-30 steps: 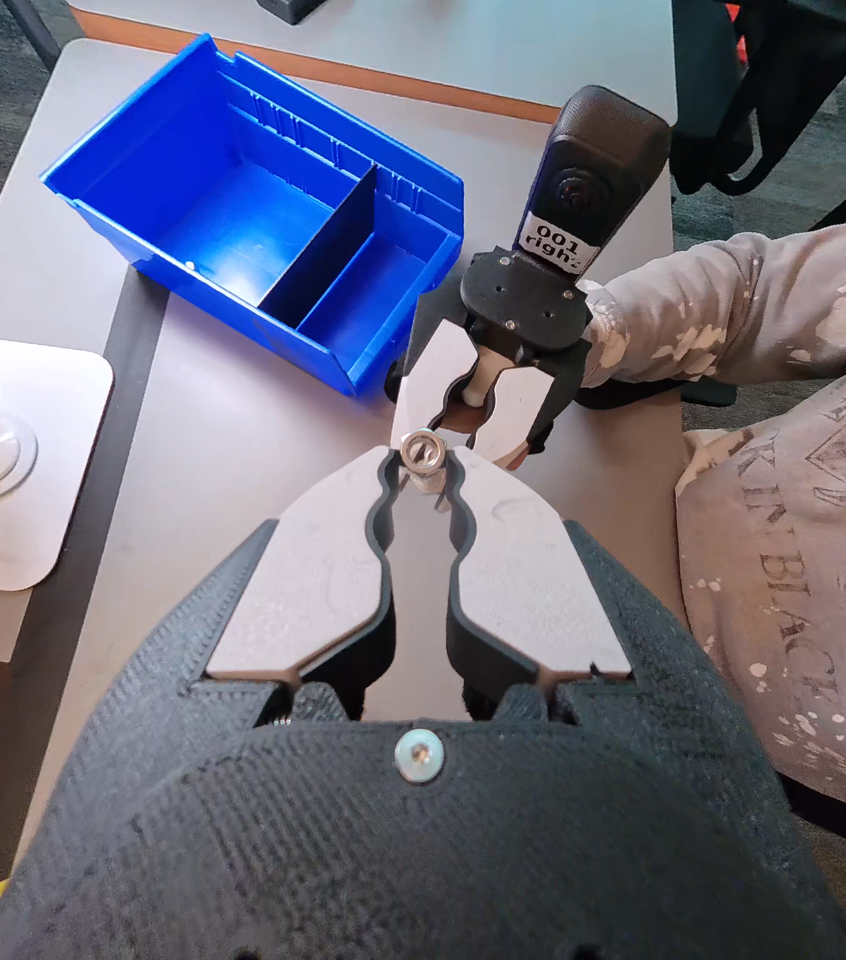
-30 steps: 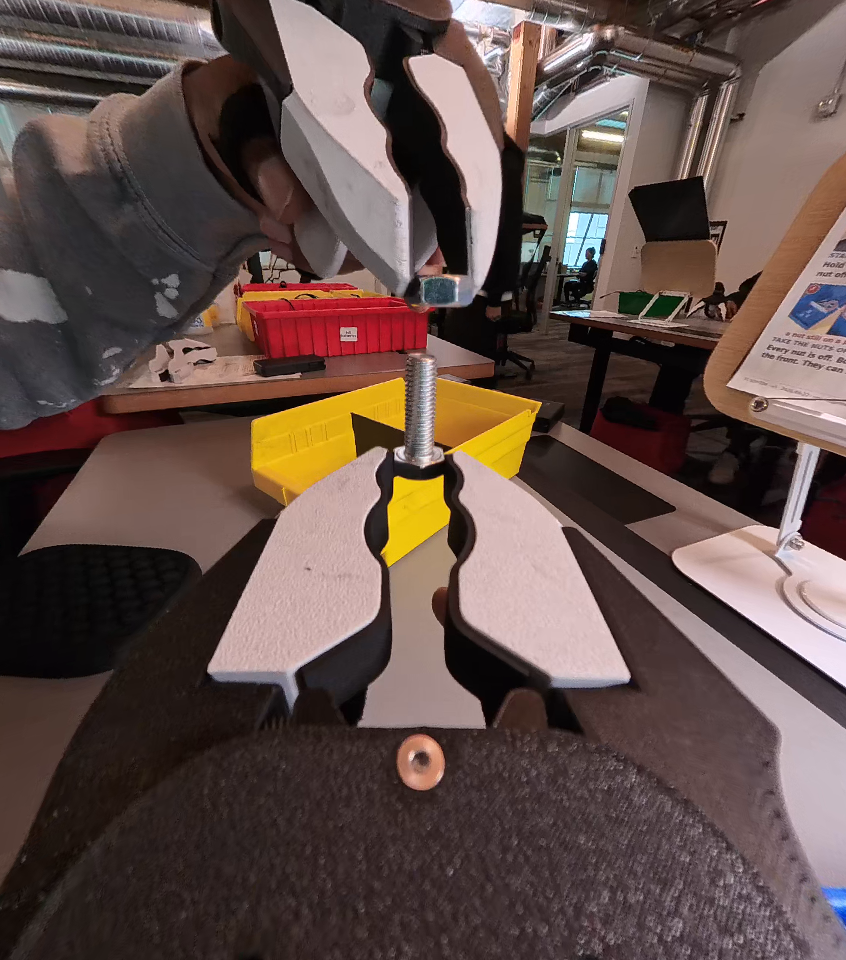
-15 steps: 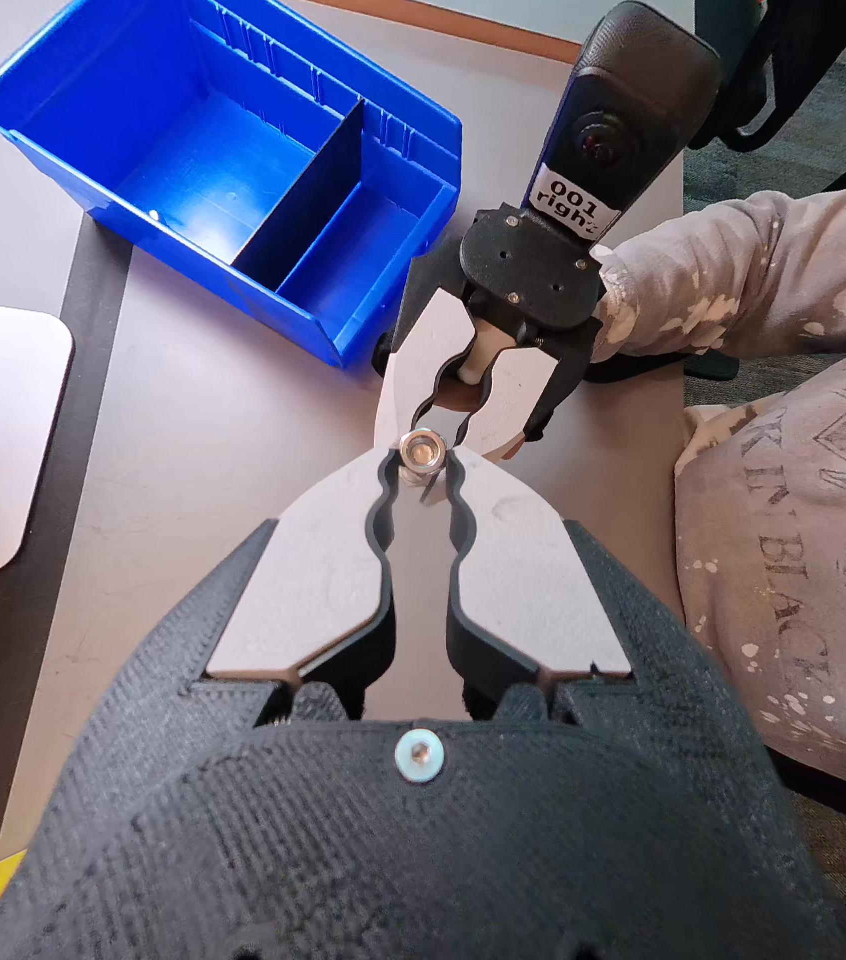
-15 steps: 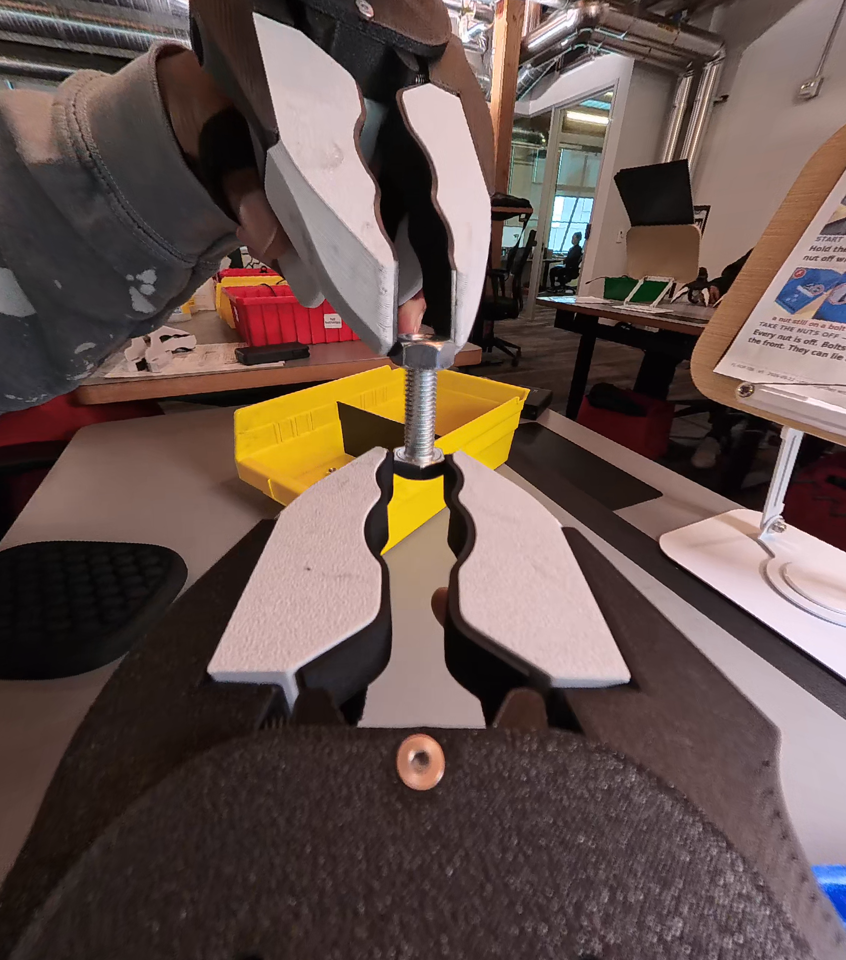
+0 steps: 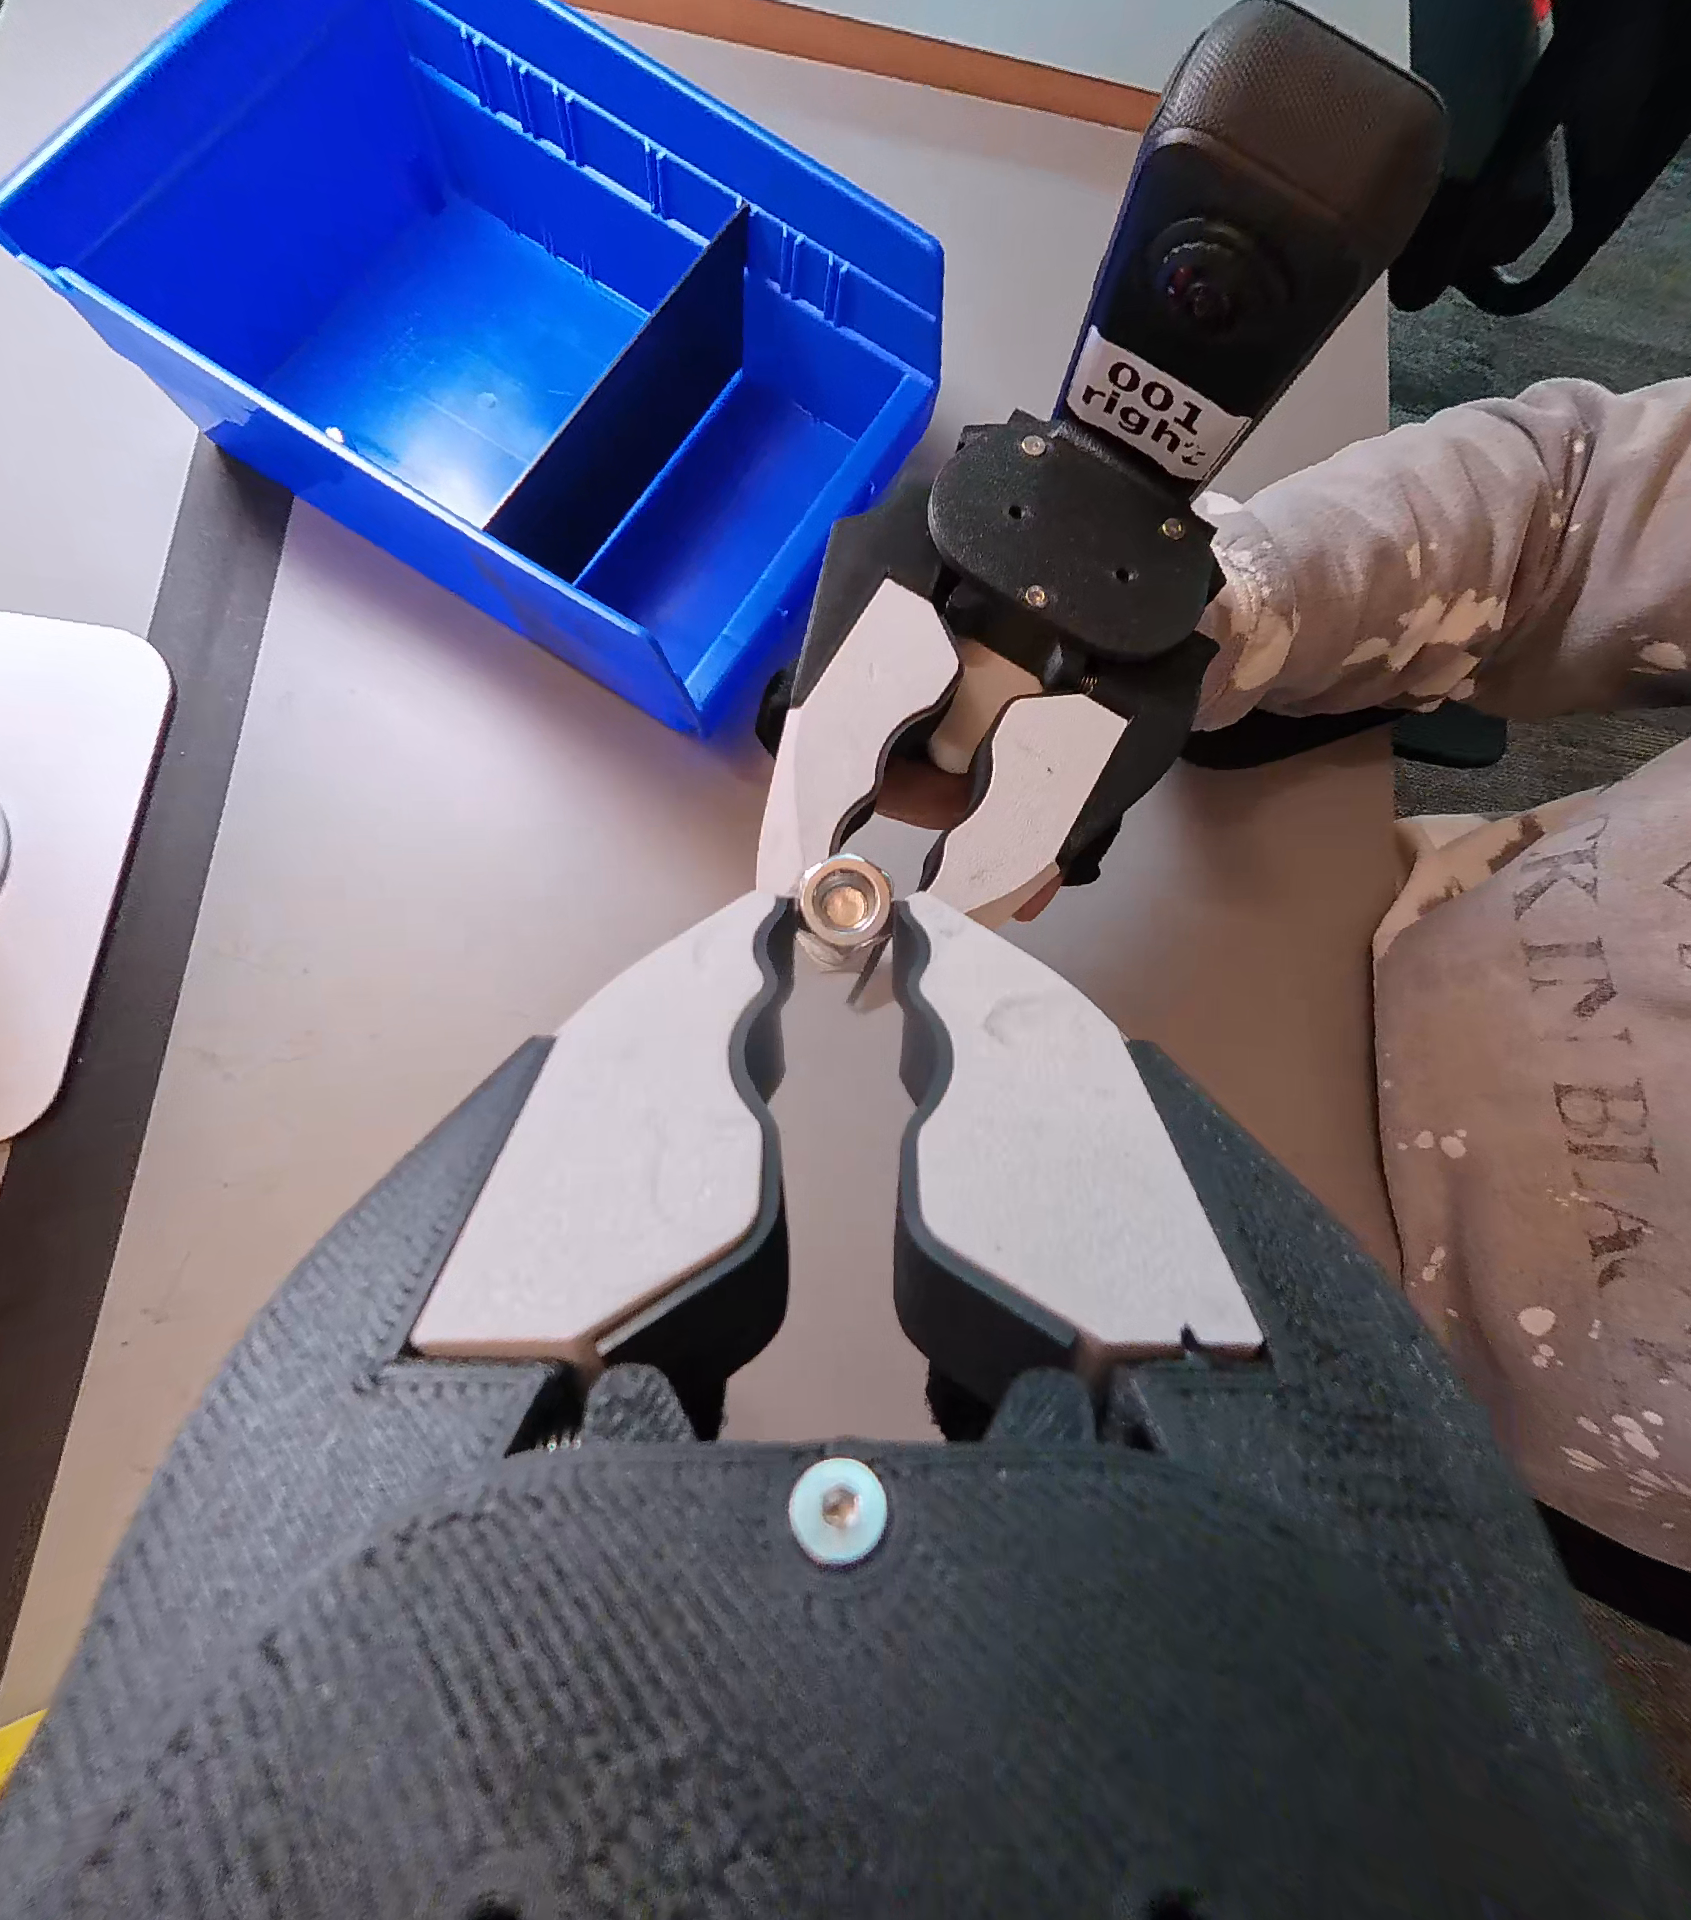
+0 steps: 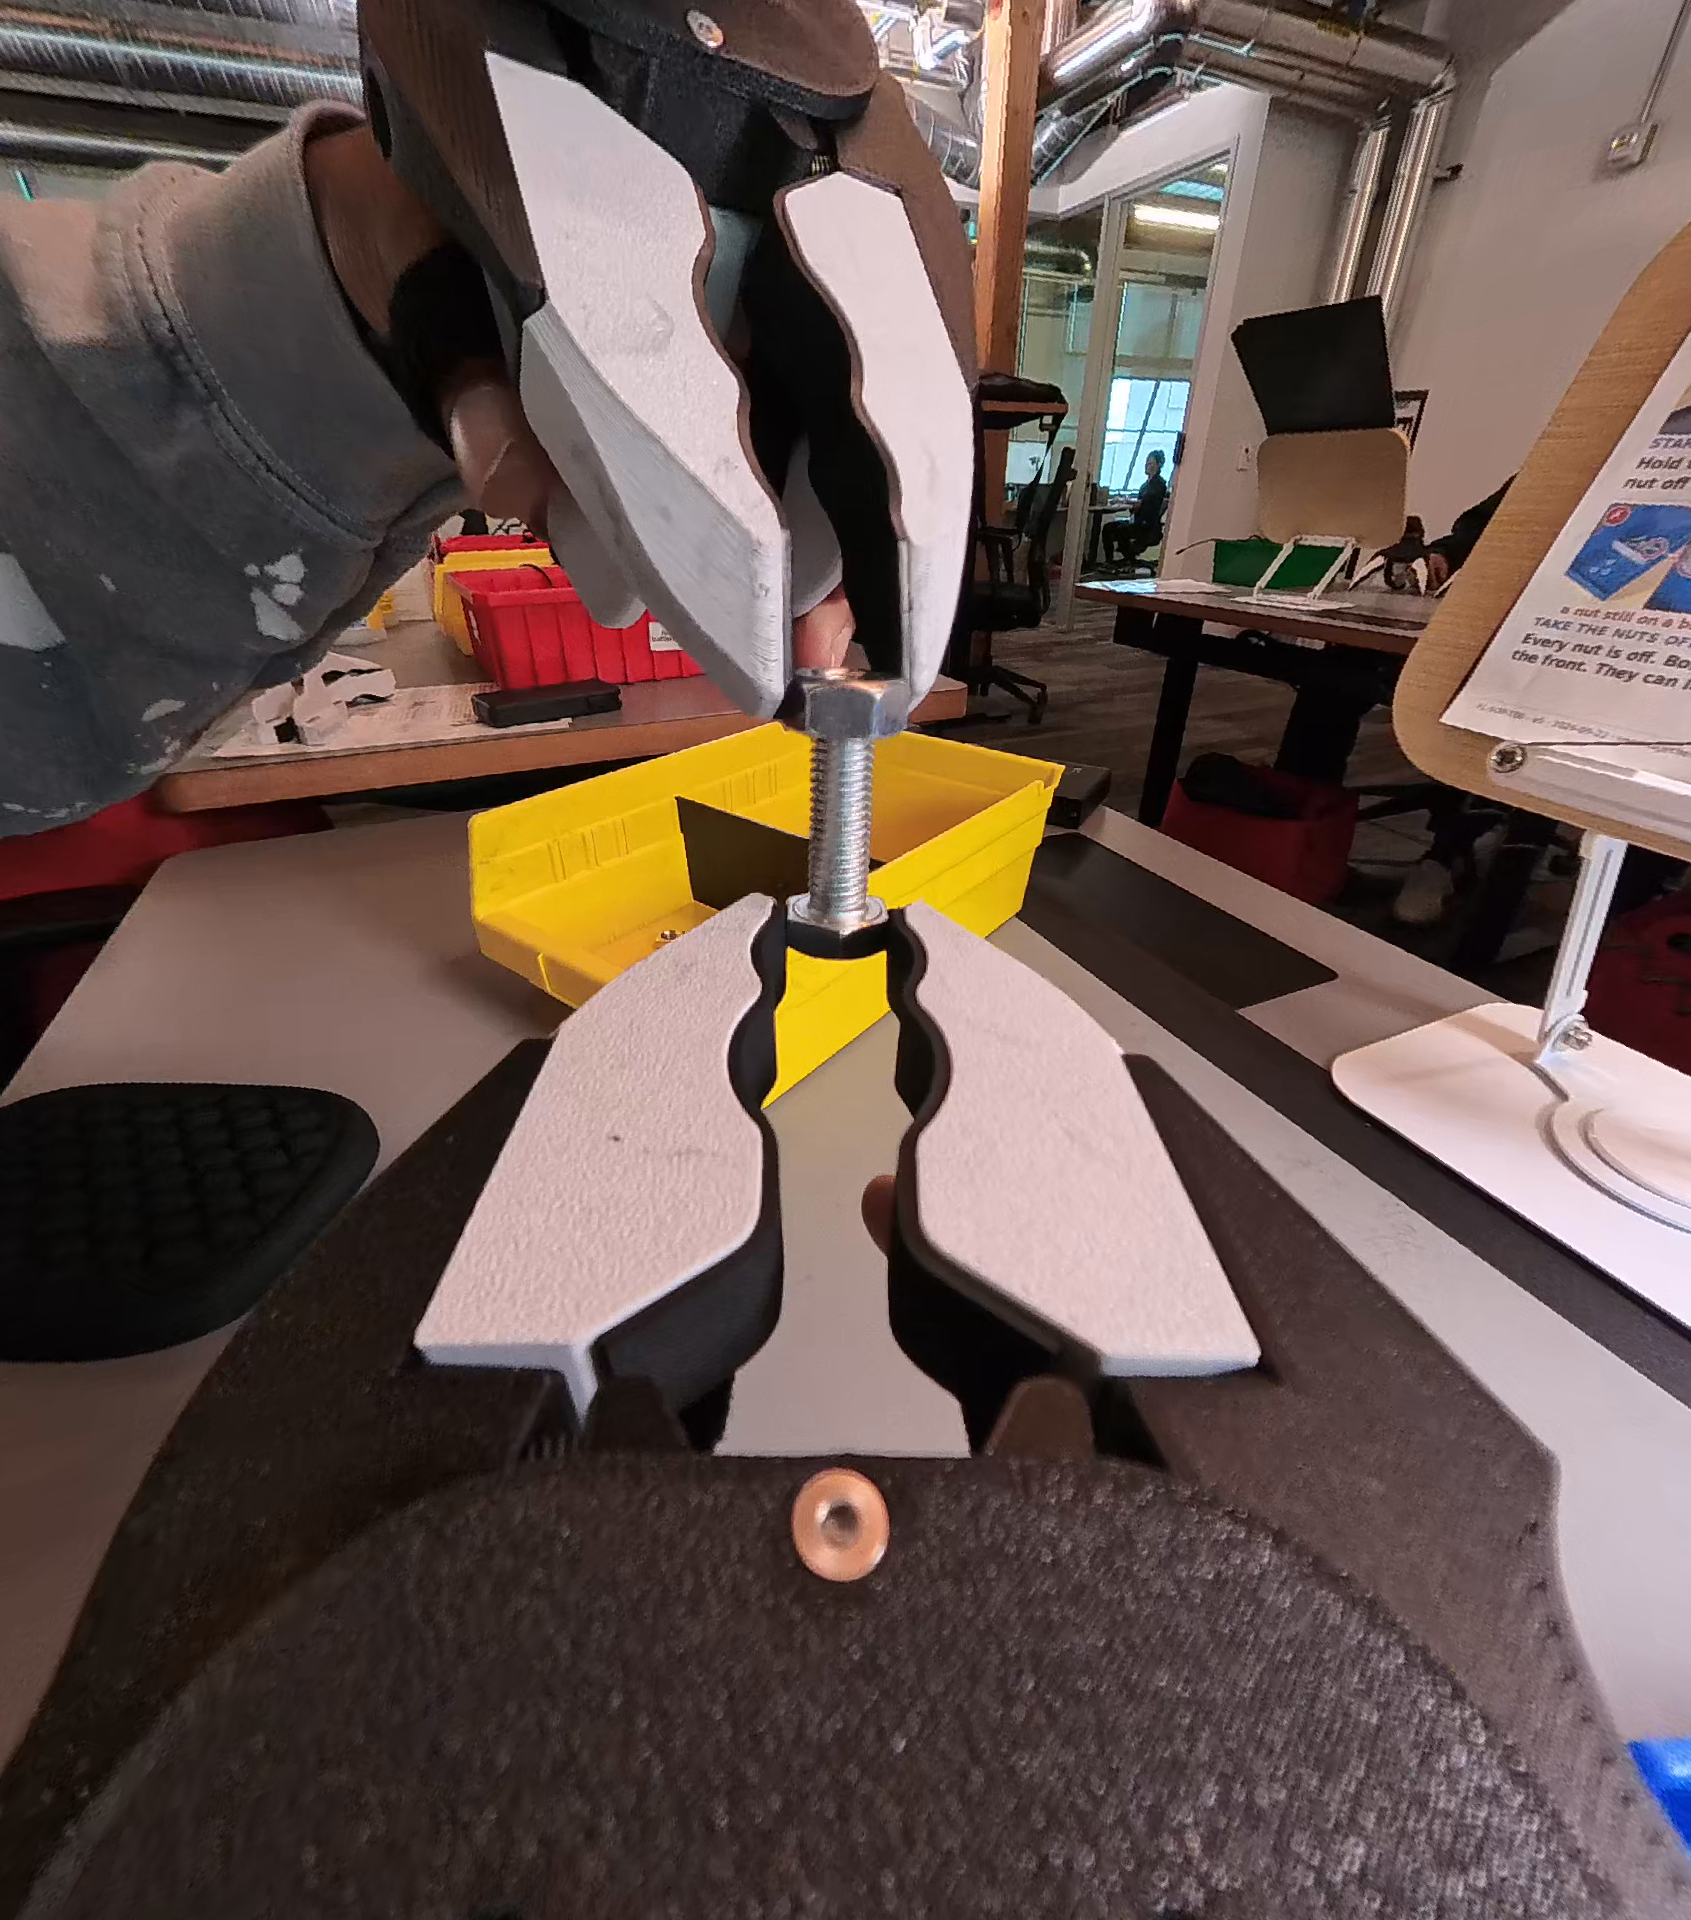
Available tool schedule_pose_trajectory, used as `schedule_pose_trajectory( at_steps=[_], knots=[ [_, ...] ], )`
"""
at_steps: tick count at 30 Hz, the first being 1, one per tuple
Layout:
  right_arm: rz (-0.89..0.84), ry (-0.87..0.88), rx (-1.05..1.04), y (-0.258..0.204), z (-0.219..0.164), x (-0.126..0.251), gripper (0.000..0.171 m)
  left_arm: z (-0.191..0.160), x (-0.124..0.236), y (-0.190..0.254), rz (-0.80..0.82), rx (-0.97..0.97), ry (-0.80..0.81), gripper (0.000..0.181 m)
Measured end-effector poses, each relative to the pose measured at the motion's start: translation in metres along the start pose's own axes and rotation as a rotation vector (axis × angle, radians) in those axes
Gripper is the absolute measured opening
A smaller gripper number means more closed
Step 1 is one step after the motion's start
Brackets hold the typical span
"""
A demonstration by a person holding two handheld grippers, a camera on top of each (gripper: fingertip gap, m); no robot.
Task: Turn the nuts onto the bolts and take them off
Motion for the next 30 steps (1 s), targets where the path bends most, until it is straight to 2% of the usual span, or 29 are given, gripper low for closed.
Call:
schedule_pose_trajectory(
  at_steps=[9,14,19,23,25,28,30],
  knots=[
    [-0.005,0.028,0.014,0.000,0.004,0.002,0.018,0.005,0.002,0.002,0.006,-0.026,0.065,0.025],
    [-0.010,0.038,0.020,0.001,0.005,0.003,0.018,0.014,0.009,0.007,0.008,-0.064,0.177,0.032],
    [-0.019,0.050,0.024,0.003,0.008,0.006,0.018,0.022,0.022,0.013,0.024,-0.092,0.427,0.037],
    [-0.032,0.063,0.026,0.007,0.012,0.009,0.018,0.020,0.036,0.017,0.050,-0.065,0.747,0.044],
    [-0.040,0.068,0.029,0.010,0.014,0.011,0.018,0.011,0.038,0.013,0.097,-0.044,0.890,0.040],
    [-0.060,0.071,0.038,0.015,0.016,0.015,0.018,-0.007,0.028,0.003,0.180,-0.031,0.990,0.034],
    [-0.075,0.068,0.047,0.019,0.016,0.017,0.018,-0.016,0.017,-0.008,0.213,-0.016,1.000,0.029]
  ],
)
Point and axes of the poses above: each gripper's, where its closed fingertips meet, x back along the fingers, z out of its top, y = z × x across the jaws, the point moved 5 cm from there along x, back along the fingers, and after that the axes turned 3 degrees about -z, right-handed, at the moved point
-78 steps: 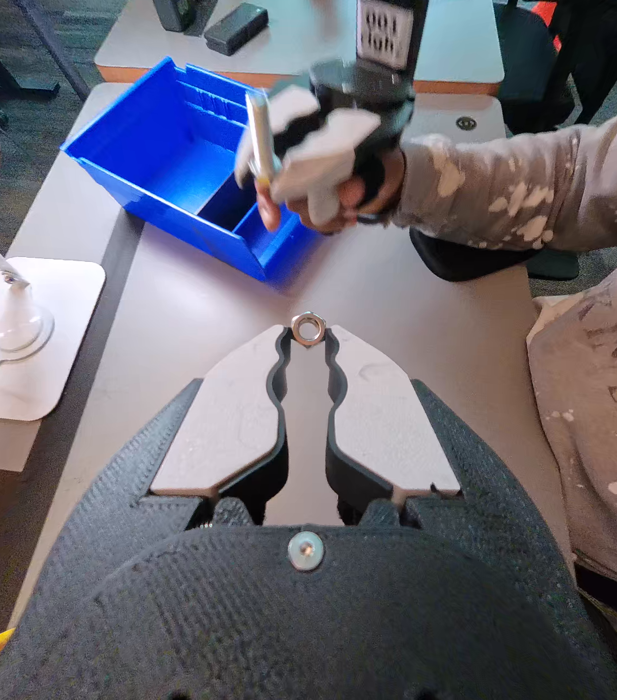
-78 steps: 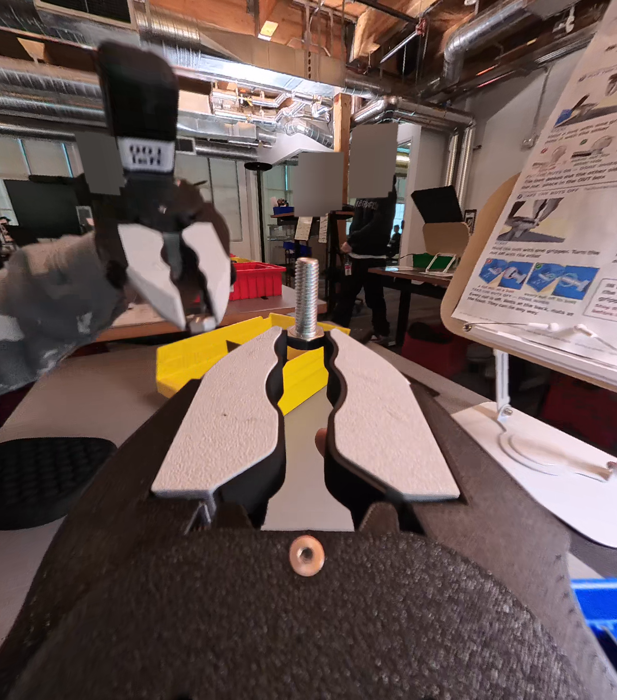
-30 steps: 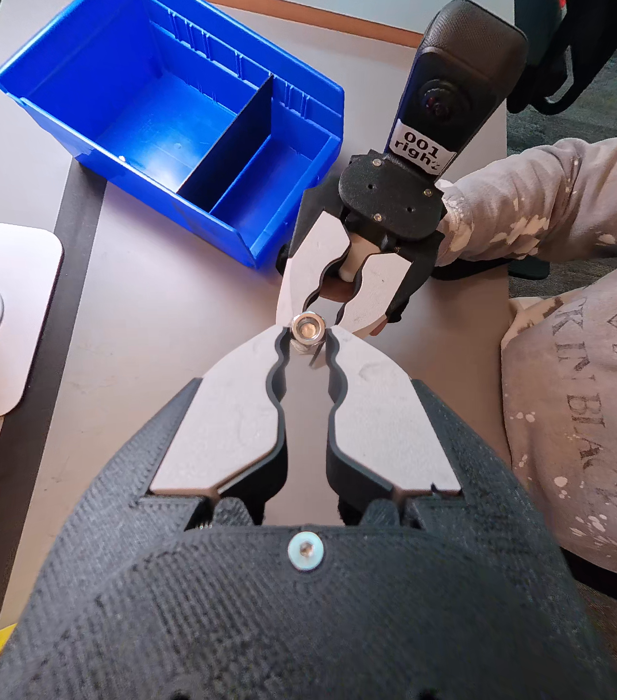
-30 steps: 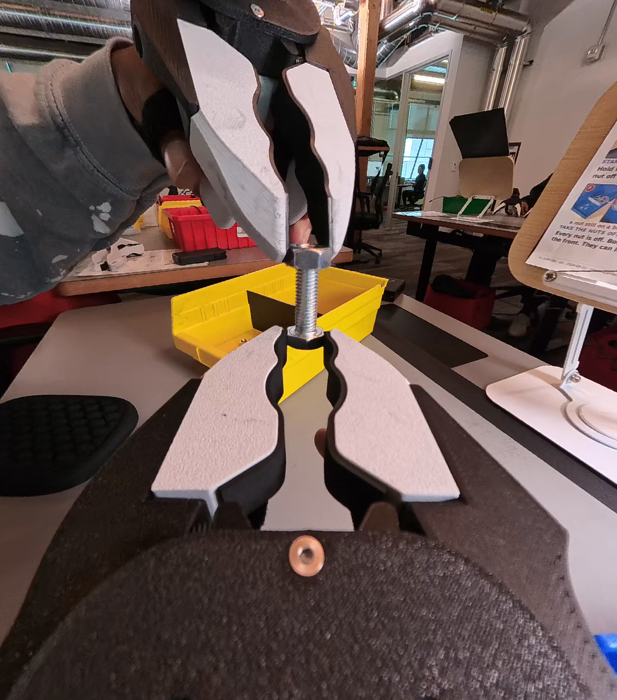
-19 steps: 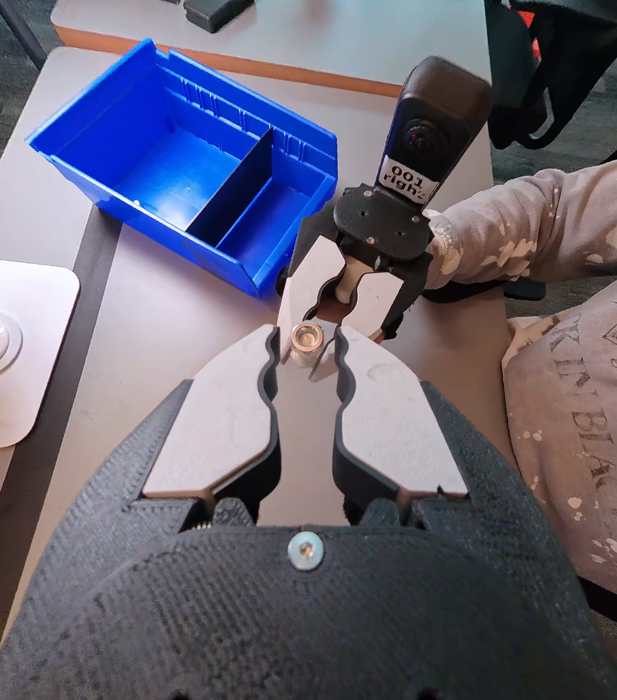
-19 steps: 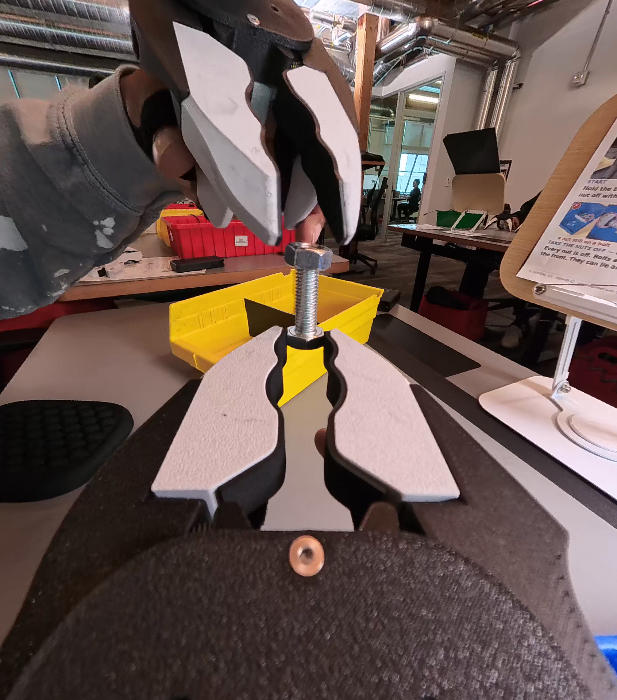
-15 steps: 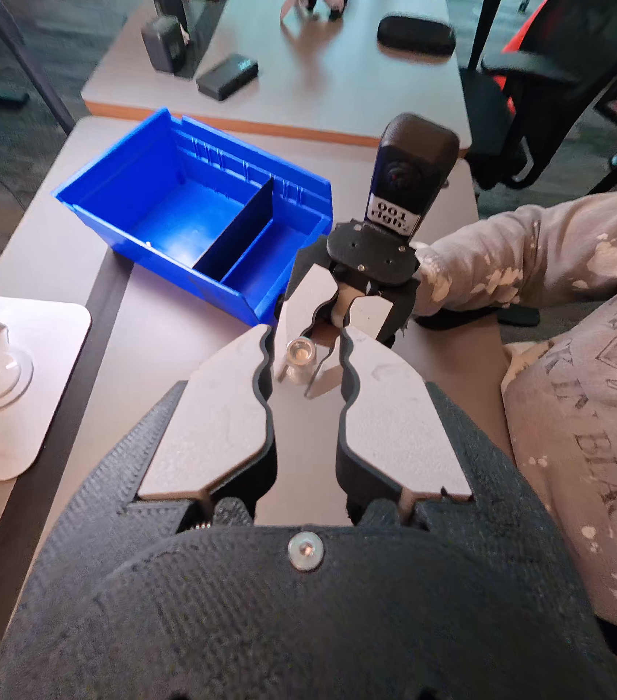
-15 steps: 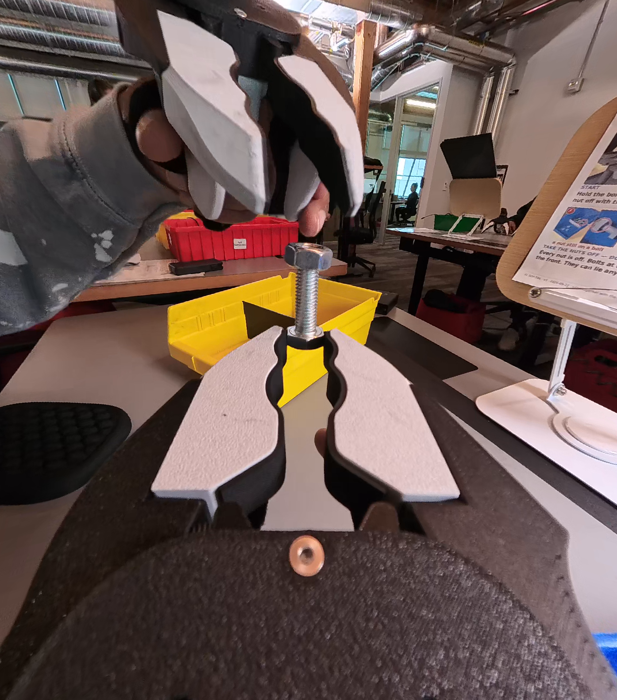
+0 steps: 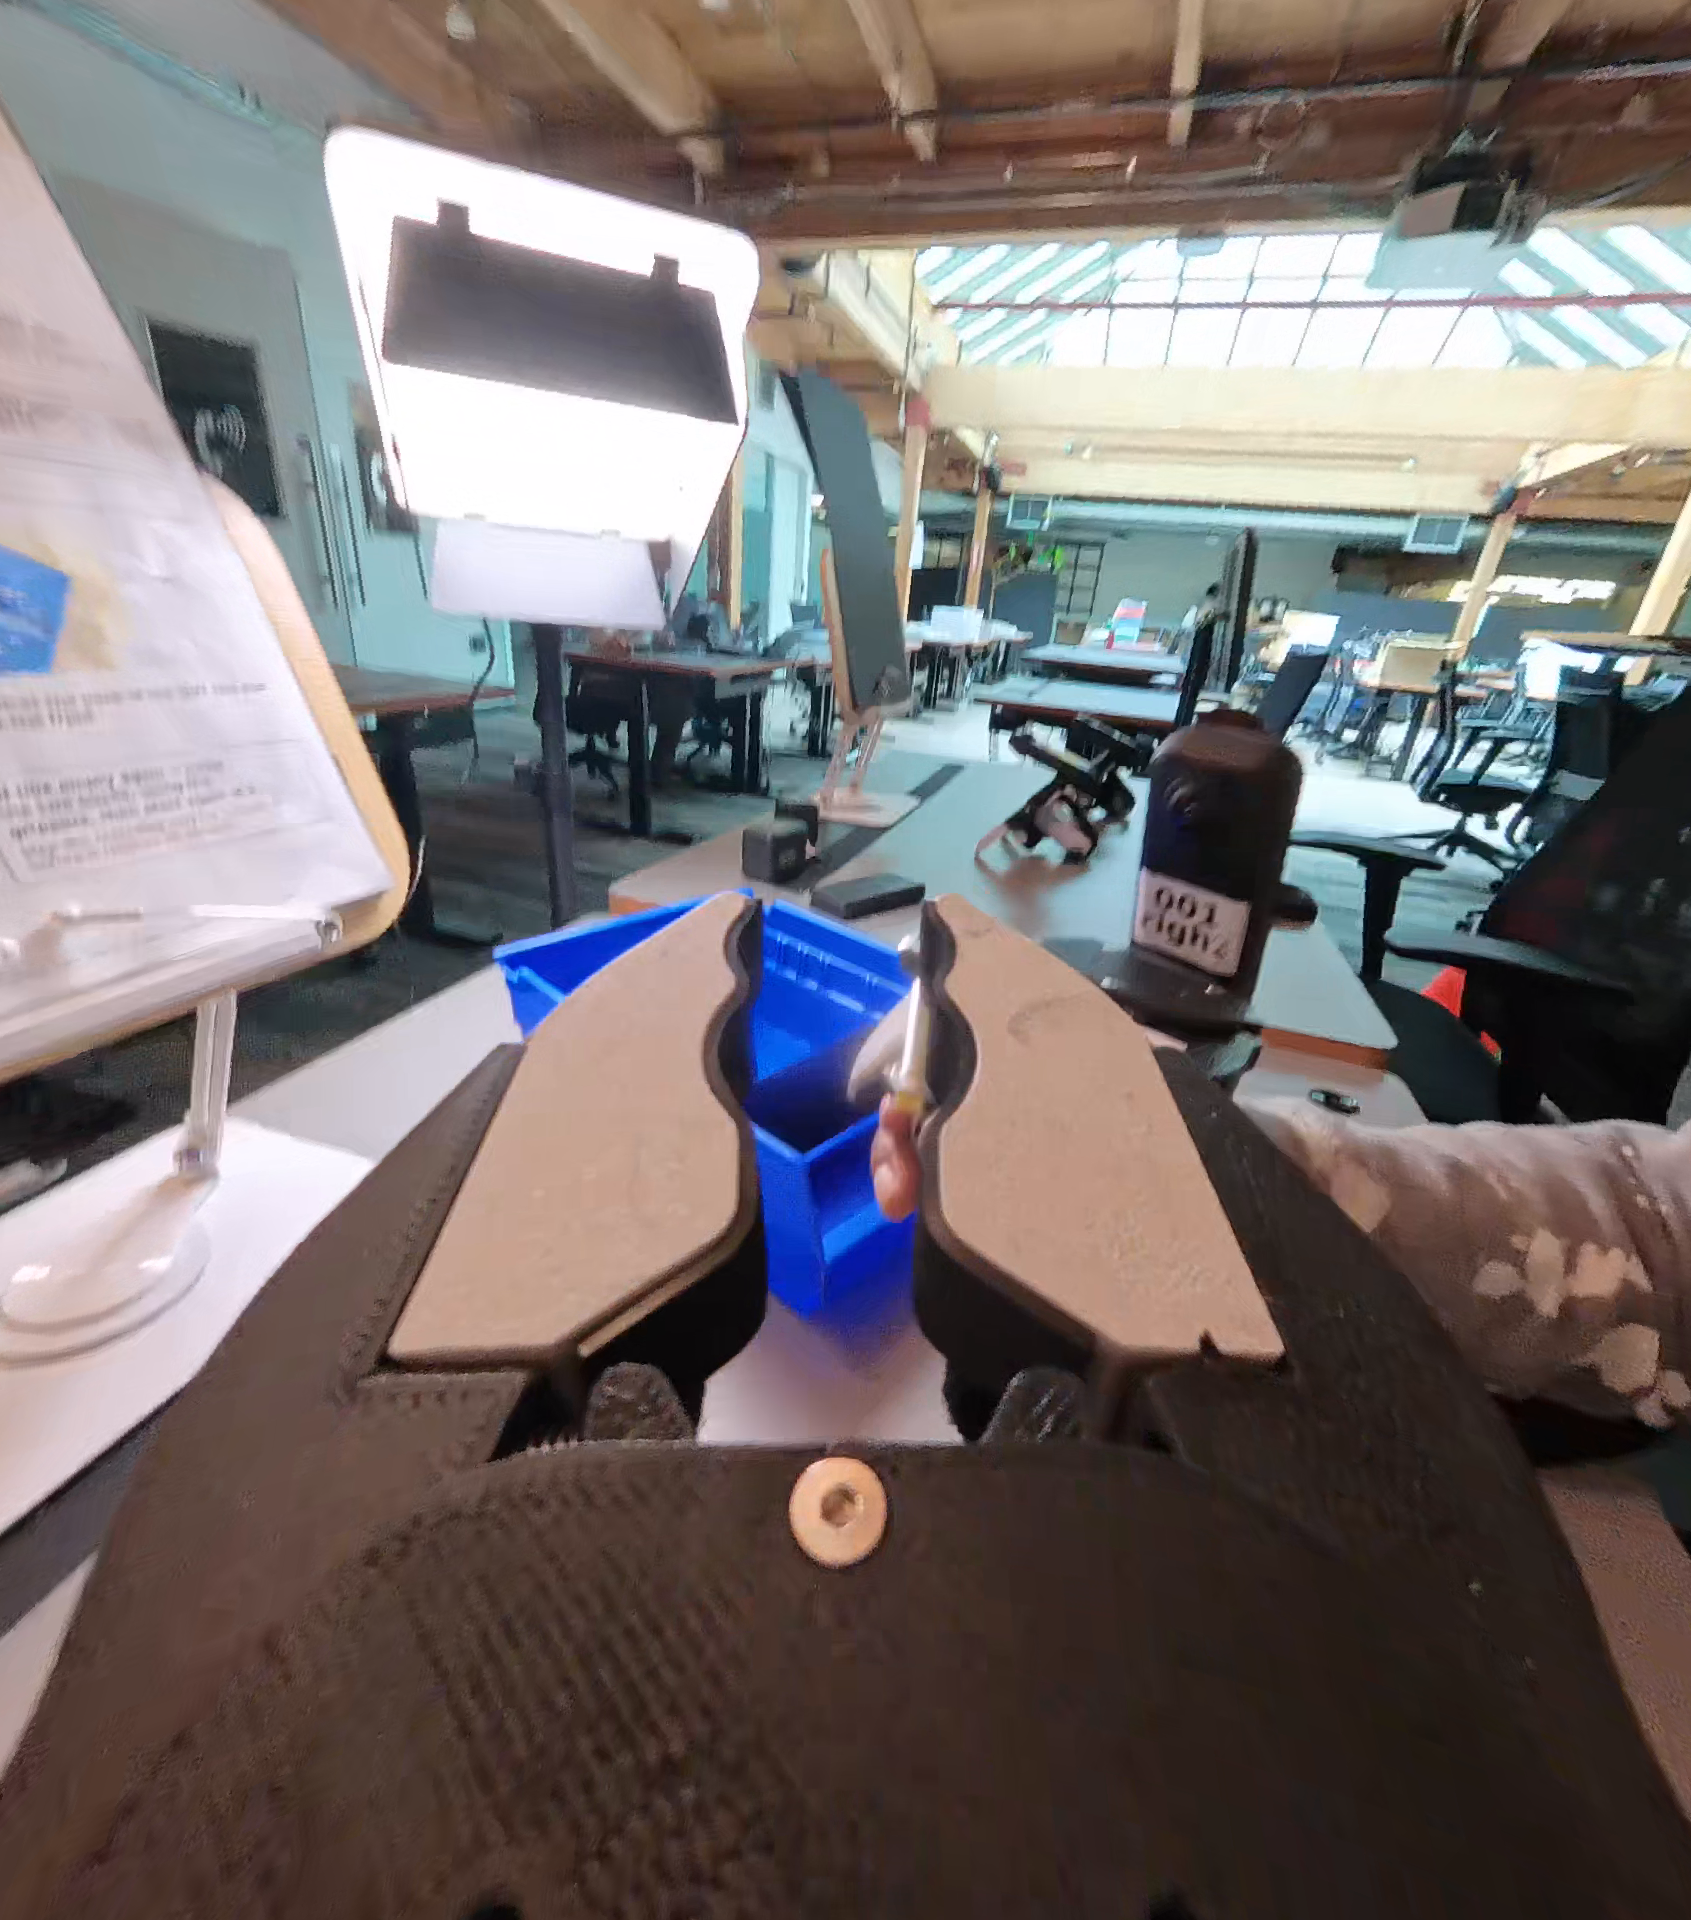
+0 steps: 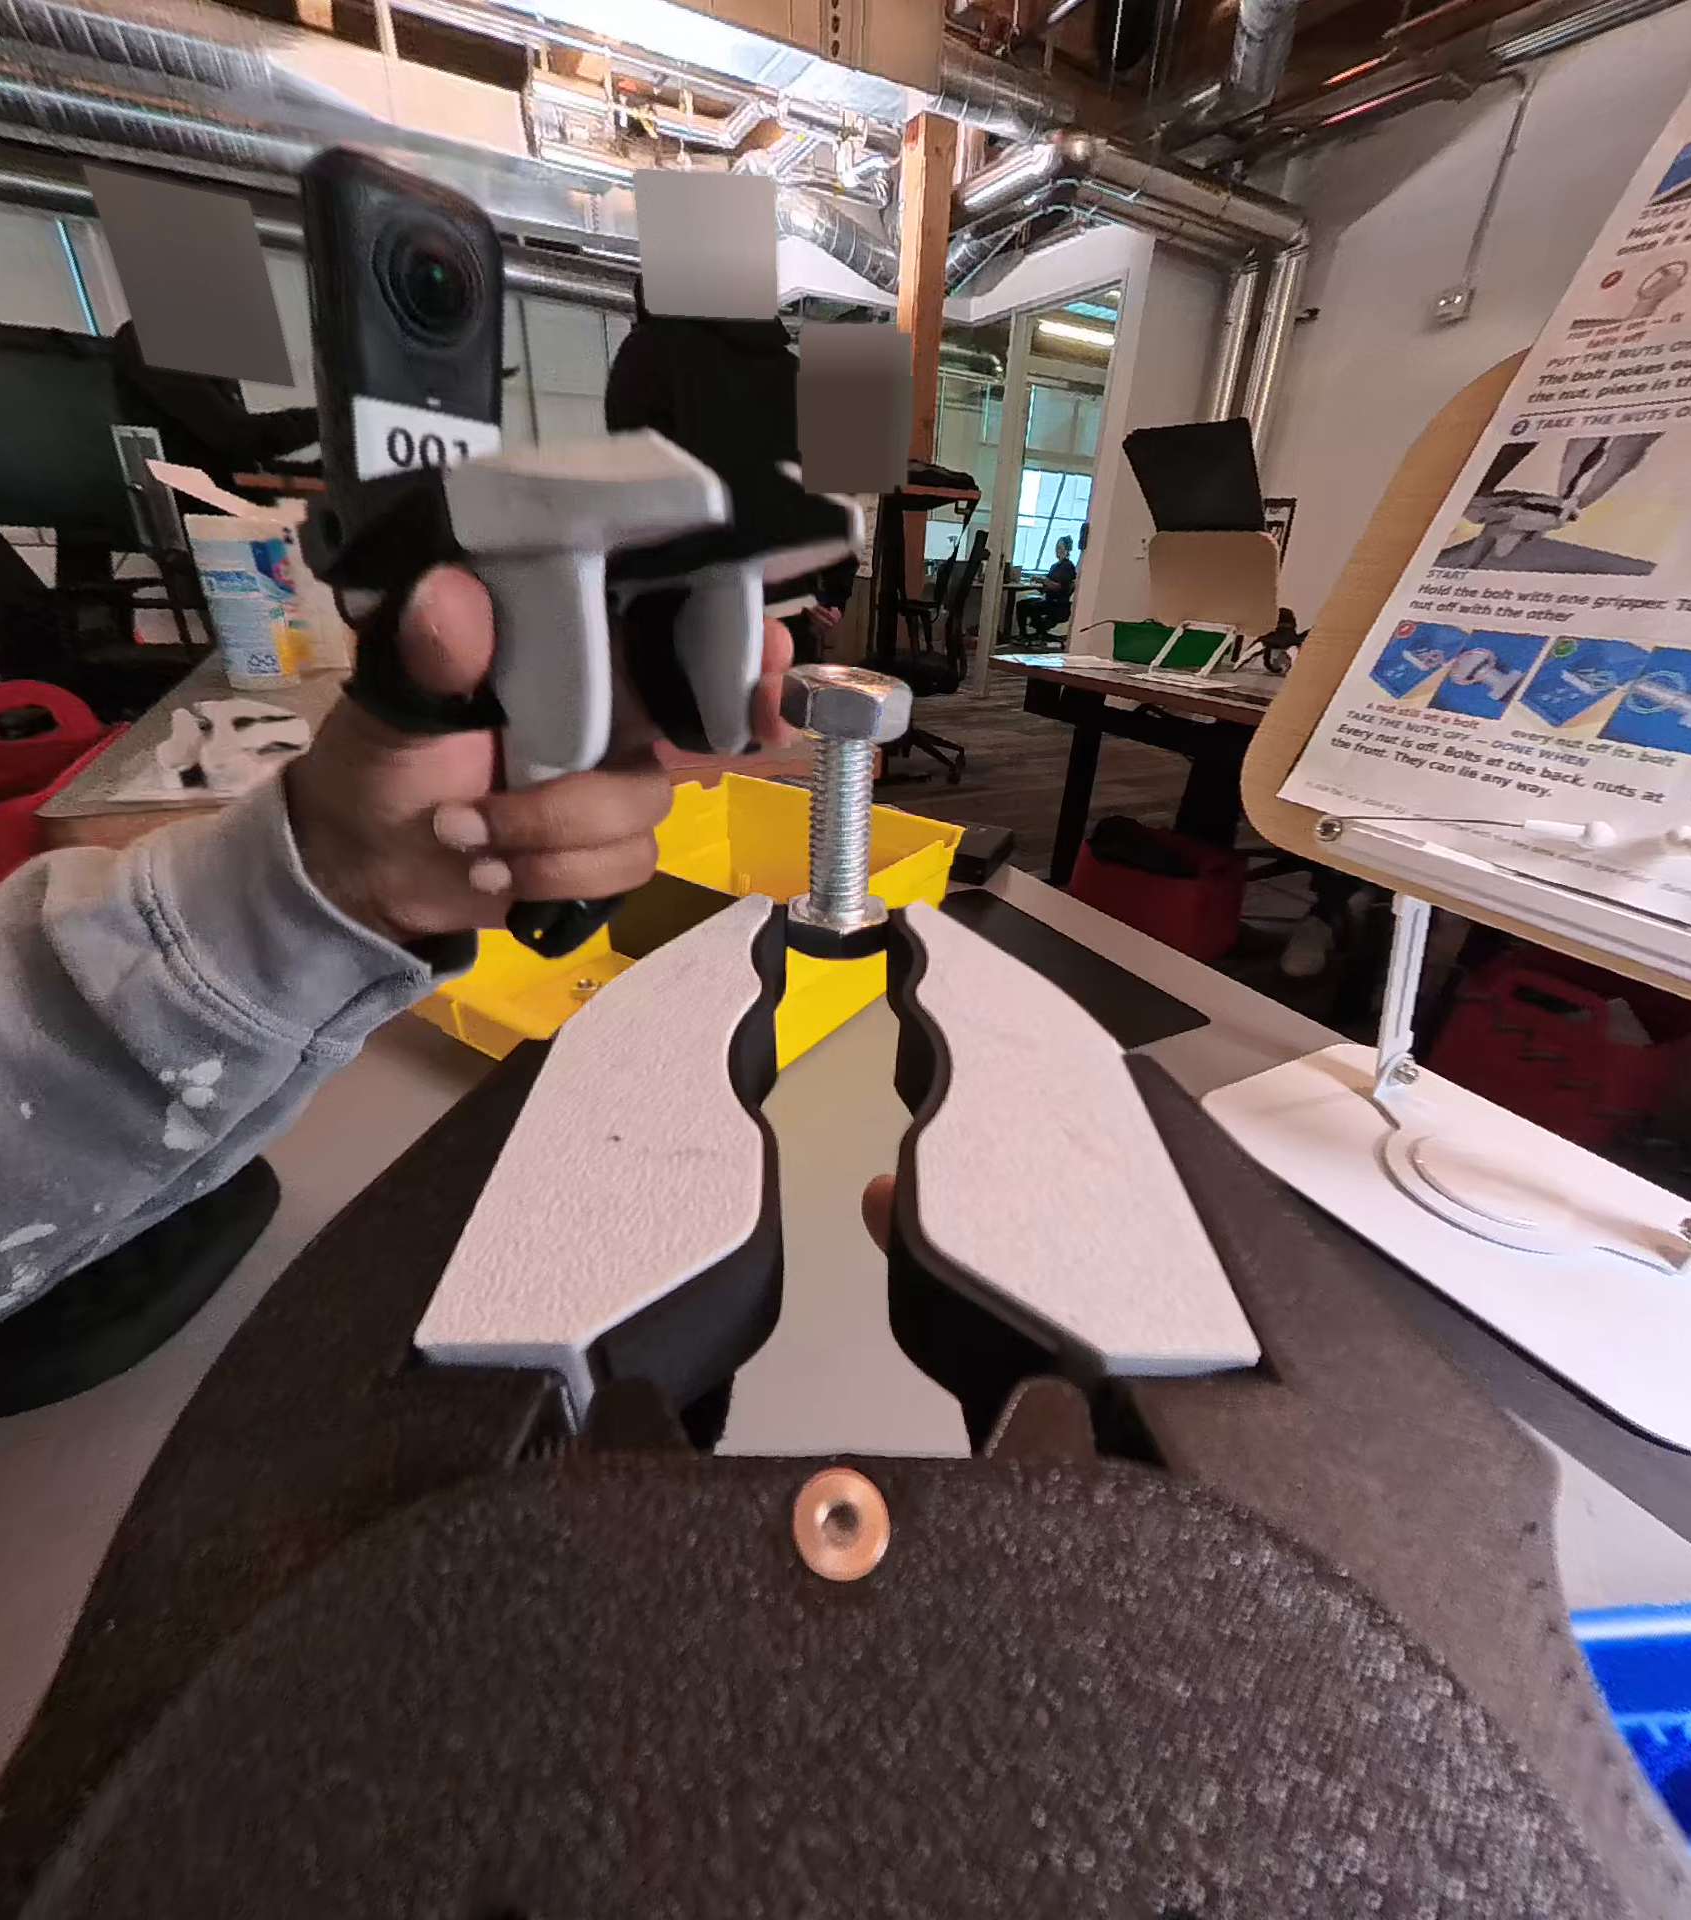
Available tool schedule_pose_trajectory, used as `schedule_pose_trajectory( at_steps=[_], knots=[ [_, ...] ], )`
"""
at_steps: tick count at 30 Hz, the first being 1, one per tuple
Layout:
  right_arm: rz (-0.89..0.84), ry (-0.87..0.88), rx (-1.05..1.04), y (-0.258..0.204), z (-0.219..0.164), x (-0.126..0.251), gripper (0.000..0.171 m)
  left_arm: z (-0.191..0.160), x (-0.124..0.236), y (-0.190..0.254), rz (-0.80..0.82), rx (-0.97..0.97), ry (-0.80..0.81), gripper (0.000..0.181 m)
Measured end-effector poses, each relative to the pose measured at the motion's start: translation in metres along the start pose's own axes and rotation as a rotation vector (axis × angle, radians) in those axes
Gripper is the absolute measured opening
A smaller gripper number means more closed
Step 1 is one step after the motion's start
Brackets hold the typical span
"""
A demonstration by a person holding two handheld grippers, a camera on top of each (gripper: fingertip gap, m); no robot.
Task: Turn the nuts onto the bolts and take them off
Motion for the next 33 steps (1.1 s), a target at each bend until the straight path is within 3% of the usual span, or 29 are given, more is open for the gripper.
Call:
schedule_pose_trajectory(
  at_steps=[10,22,33],
  knots=[
    [-0.009,0.047,-0.063,0.003,0.001,-0.001,0.018,-0.029,-0.023,0.008,-0.092,0.049,-0.075,0.034],
    [0.022,0.036,-0.049,-0.006,-0.005,-0.005,0.018,-0.025,-0.021,0.014,-0.093,0.026,-0.066,0.030],
    [0.084,0.141,-0.054,-0.009,0.003,0.002,0.018,-0.020,-0.012,0.009,-0.145,0.062,-0.017,0.029]
  ],
)
Point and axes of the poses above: each gripper's, where its closed fingertips meet, x back along the fingers, z out of its top, y = z × x across the jaws, the point moved 5 cm from there along x, back along the fingers, and after that the axes turned 3 degrees about -z, right-handed, at the moved point
